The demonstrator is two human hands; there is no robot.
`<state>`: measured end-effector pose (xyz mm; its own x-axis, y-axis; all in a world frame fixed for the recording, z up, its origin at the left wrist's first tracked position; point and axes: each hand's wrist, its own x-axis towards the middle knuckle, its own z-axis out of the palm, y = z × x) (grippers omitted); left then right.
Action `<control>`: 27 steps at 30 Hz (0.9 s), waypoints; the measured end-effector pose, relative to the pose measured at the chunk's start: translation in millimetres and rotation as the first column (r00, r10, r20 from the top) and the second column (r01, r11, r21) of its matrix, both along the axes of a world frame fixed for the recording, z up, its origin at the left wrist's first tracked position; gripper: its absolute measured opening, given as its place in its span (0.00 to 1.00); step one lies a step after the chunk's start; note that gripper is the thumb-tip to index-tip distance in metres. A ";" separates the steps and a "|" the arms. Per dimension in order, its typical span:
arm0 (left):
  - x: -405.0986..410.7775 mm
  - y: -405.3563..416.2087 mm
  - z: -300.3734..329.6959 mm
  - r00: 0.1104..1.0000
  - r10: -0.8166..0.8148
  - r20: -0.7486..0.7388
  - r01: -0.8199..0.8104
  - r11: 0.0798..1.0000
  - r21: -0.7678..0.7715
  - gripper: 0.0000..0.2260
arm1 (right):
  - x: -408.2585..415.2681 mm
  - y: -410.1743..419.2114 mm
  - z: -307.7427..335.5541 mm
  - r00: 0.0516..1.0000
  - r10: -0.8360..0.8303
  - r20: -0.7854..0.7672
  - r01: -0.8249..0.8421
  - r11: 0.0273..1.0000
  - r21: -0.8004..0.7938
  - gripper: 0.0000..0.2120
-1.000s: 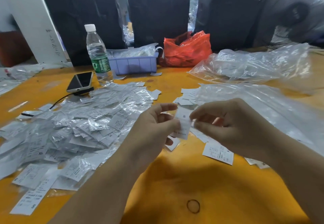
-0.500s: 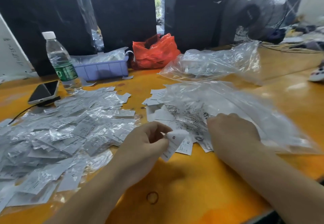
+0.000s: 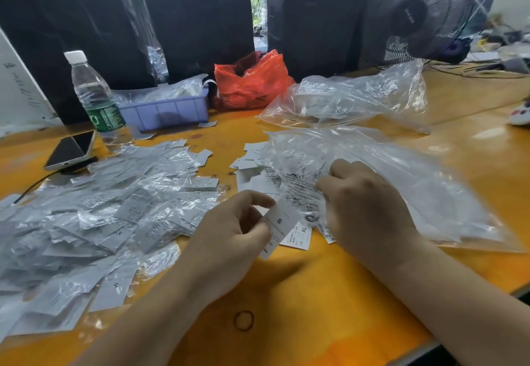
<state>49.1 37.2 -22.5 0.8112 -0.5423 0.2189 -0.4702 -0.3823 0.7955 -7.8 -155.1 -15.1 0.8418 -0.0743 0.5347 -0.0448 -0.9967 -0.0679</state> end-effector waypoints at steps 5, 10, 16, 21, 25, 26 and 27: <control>4.6 6.7 3.5 0.999 0.031 -0.028 -0.033 0.997 -0.076 0.12 | 0.7 3.0 6.7 0.964 0.204 0.170 -0.221 0.971 0.087 0.02; 12.6 17.2 13.3 0.986 0.134 -0.095 -0.151 0.968 -0.199 0.13 | 11.8 16.7 20.1 0.887 0.389 0.246 -0.446 0.862 0.243 0.03; 28.4 37.5 18.3 0.956 0.264 -0.130 -0.287 0.935 -0.211 0.11 | 56.2 49.1 49.5 0.806 0.544 0.233 -0.537 0.508 0.674 0.05; 38.5 41.3 16.4 0.928 0.217 -0.303 -0.302 0.915 -0.269 0.23 | 82.5 64.9 41.6 0.732 0.648 0.210 -0.522 0.336 0.784 0.05; 36.8 40.2 16.1 0.956 0.133 -0.261 -0.207 0.937 -0.280 0.26 | 80.5 61.3 23.7 0.761 0.632 0.148 -0.438 0.332 0.835 0.07; 35.6 39.7 16.2 0.967 0.131 -0.219 -0.187 0.947 -0.262 0.22 | 78.9 60.2 22.4 0.761 0.635 0.137 -0.418 0.318 0.851 0.07; 34.4 39.0 16.5 0.977 0.128 -0.172 -0.168 0.954 -0.246 0.18 | 77.4 59.4 22.0 0.760 0.638 0.122 -0.399 0.311 0.862 0.07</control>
